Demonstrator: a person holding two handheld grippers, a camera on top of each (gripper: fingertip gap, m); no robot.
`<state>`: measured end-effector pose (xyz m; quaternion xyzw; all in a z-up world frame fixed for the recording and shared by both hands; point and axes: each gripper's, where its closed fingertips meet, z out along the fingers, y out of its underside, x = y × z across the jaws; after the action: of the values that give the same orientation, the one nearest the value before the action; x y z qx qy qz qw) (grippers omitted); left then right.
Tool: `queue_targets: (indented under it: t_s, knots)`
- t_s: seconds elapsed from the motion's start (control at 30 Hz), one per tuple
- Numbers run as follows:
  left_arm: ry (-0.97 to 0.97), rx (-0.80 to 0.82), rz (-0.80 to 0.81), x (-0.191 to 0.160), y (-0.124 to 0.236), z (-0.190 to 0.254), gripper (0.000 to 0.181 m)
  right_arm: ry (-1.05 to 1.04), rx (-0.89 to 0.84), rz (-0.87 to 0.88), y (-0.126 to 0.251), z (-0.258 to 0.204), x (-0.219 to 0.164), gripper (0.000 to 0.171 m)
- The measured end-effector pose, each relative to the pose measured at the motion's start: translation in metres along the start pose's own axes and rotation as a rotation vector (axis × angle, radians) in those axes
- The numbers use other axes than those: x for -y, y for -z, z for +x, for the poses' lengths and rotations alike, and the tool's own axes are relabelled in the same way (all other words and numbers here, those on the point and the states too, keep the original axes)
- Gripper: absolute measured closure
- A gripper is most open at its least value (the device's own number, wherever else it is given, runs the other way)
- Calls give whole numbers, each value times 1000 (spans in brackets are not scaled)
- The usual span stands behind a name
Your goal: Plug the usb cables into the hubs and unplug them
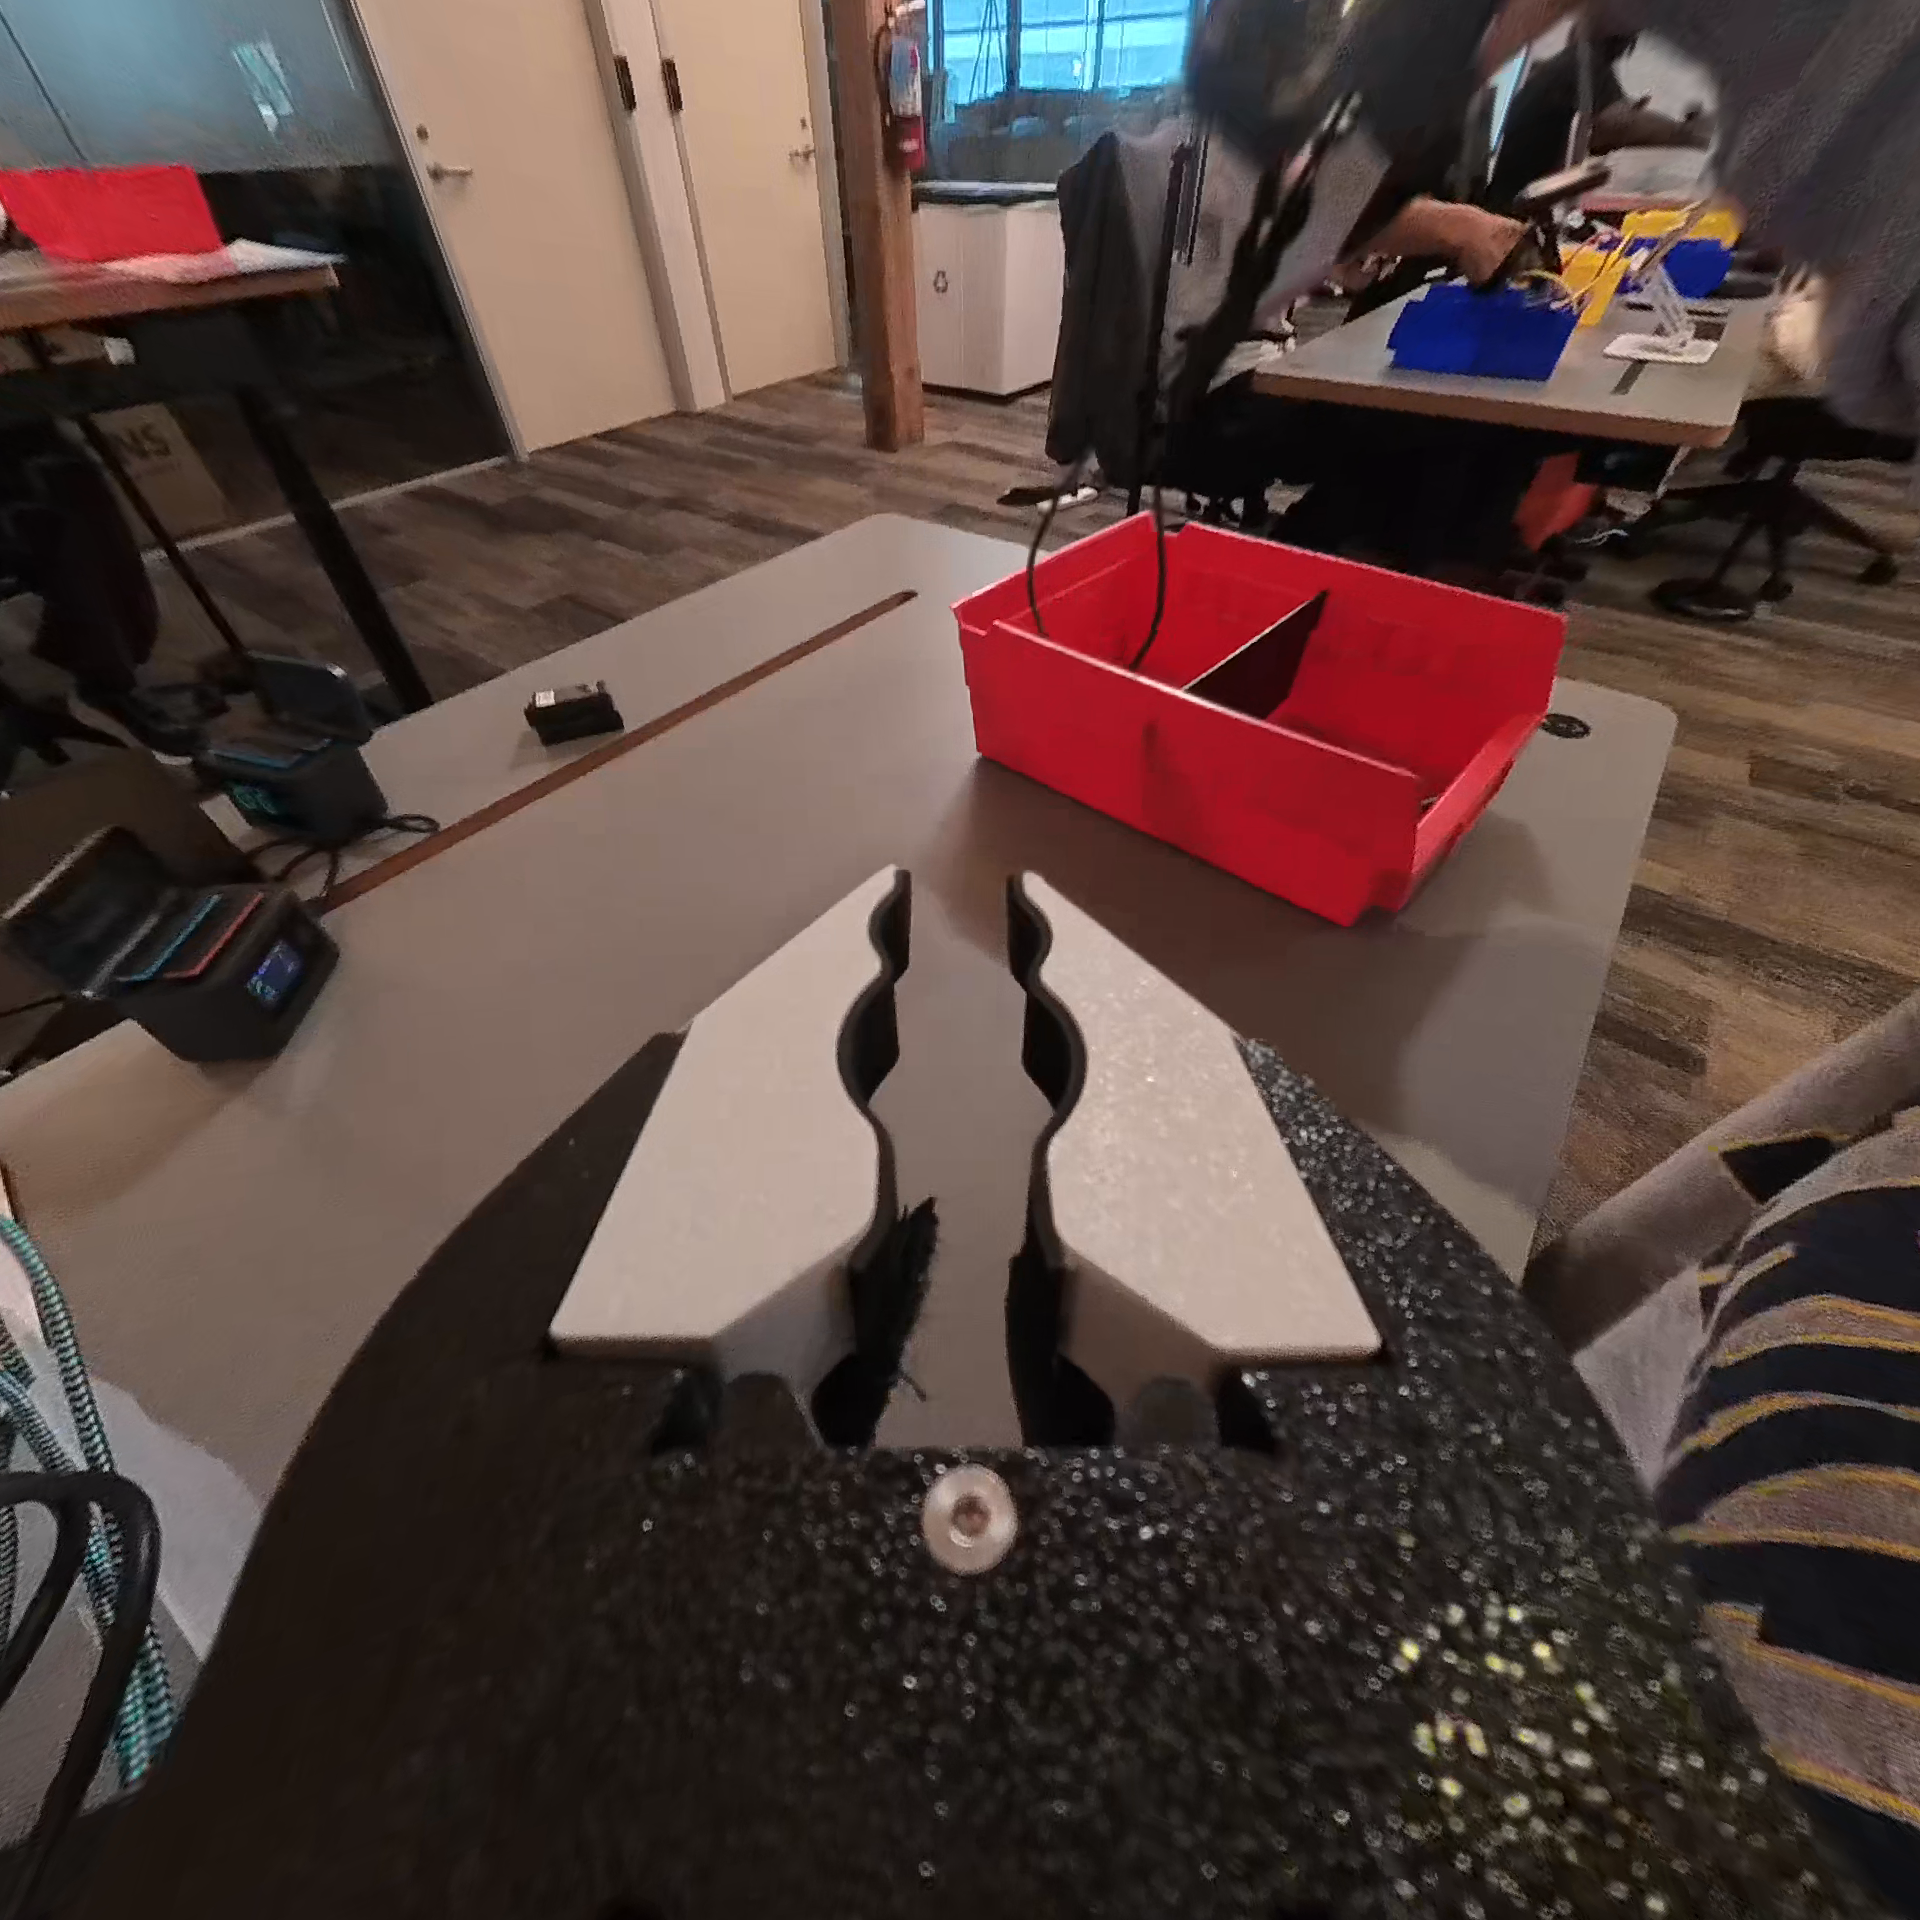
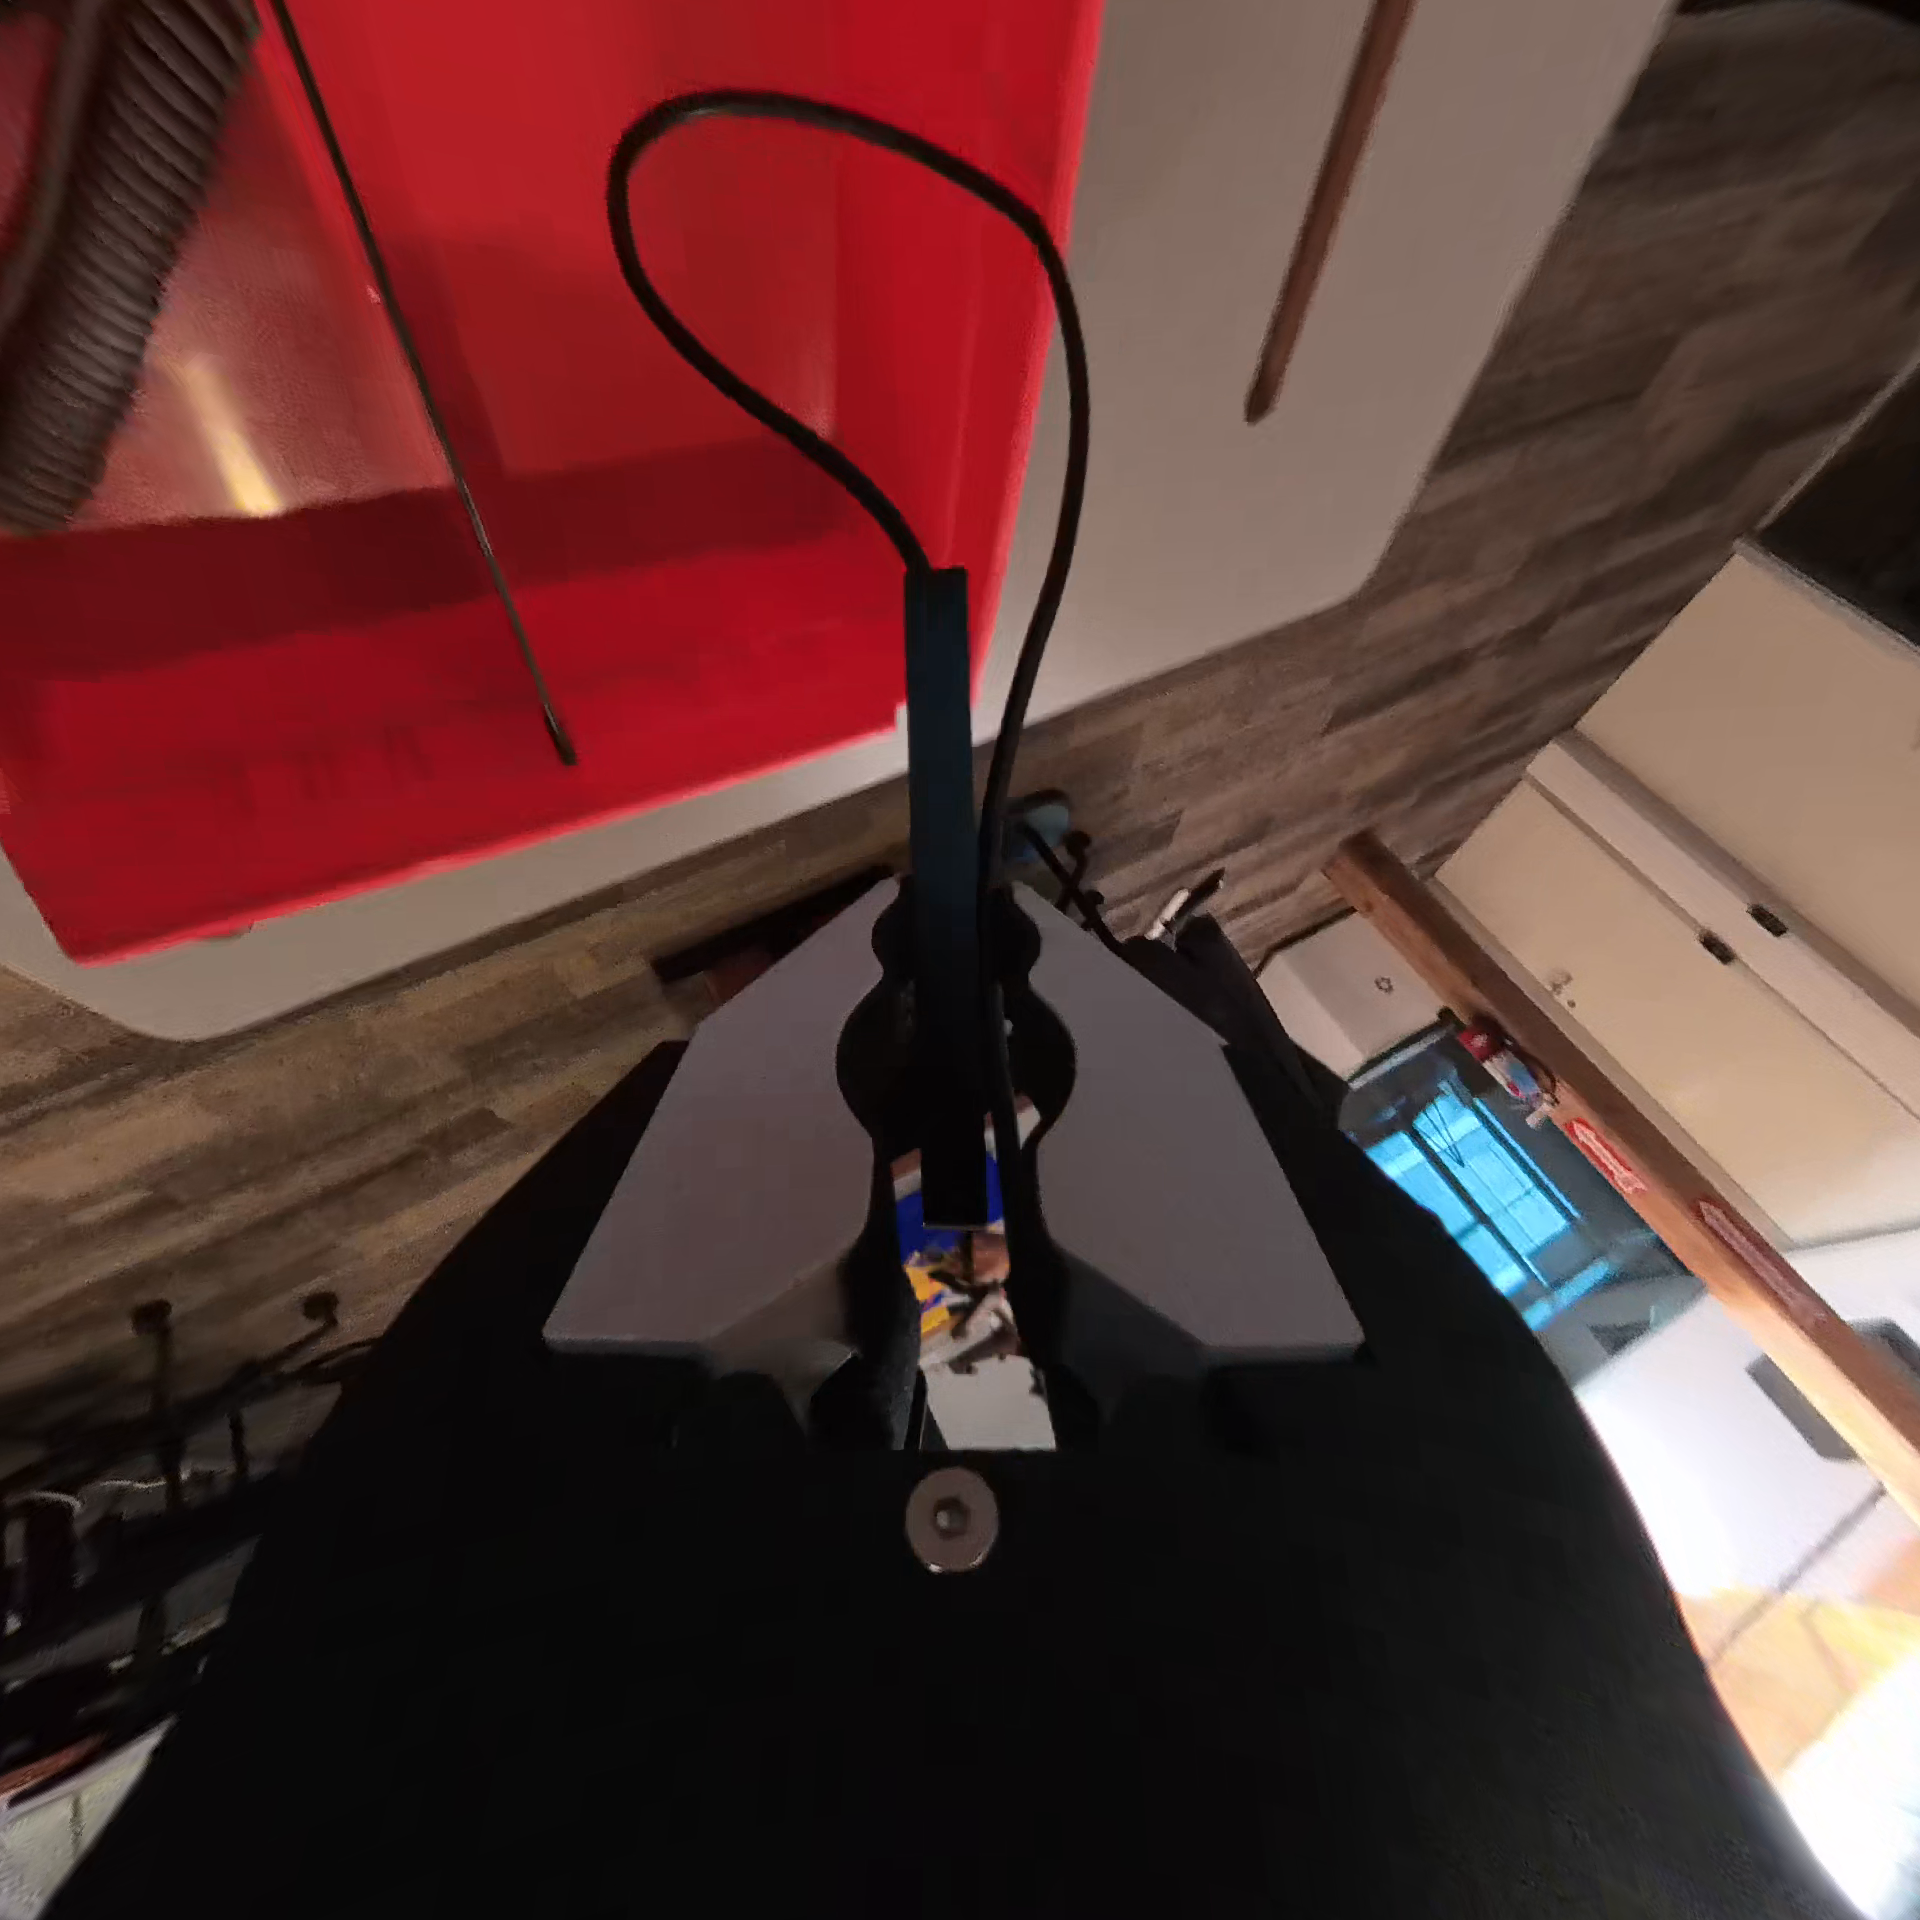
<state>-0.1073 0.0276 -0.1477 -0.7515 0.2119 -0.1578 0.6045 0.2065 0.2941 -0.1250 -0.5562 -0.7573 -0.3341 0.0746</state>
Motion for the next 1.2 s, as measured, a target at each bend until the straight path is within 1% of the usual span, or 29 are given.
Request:
queue_targets:
  t_s: [0.03,0.17,0.27,0.43,0.57,0.6,0.67,0.8,0.9,0.93,1.0,1.03,1.07,1.13,1.2]
  knots:
    - [-8,-2,10,2,1,2,165,1,23,18,-12,-4,9,158]
    - [-33,21,20,3,2,0,168,-72,165,237,-48,-16,61,158]
    - [-11,21,5,-2,1,-2,168,-213,264,492,-52,-9,92,159]
    - [20,14,-12,-12,0,-5,170,-408,442,724,-73,-11,106,158]
    - [53,5,-14,-16,-1,-7,170,-525,487,880,-93,-15,114,158]
    - [59,-1,-15,-17,-1,-7,170,-547,504,889,-100,-18,116,158]
    - [62,-3,-25,-19,-3,-7,171,-547,529,810,-122,-32,115,158]
    - [61,2,-41,-23,-6,-8,171,-456,530,495,-167,-62,105,157]
    - [72,7,-66,-29,-10,-11,169,-387,541,283,-176,-76,96,156]
    - [79,7,-75,-32,-11,-12,165,-386,546,224,-173,-77,91,150]
    - [100,11,-93,-37,-12,-15,153,-442,521,139,-160,-70,77,108]
    - [113,8,-98,-40,-12,-16,148,-494,506,128,-149,-66,71,92]
    - [126,9,-99,-42,-11,-17,143,-546,479,141,-136,-60,67,78]
    - [145,-2,-92,-44,-10,-16,136,-635,354,236,-106,-42,63,73]
    - [156,-12,-78,-43,-9,-14,129,-725,172,409,-63,-21,70,74]
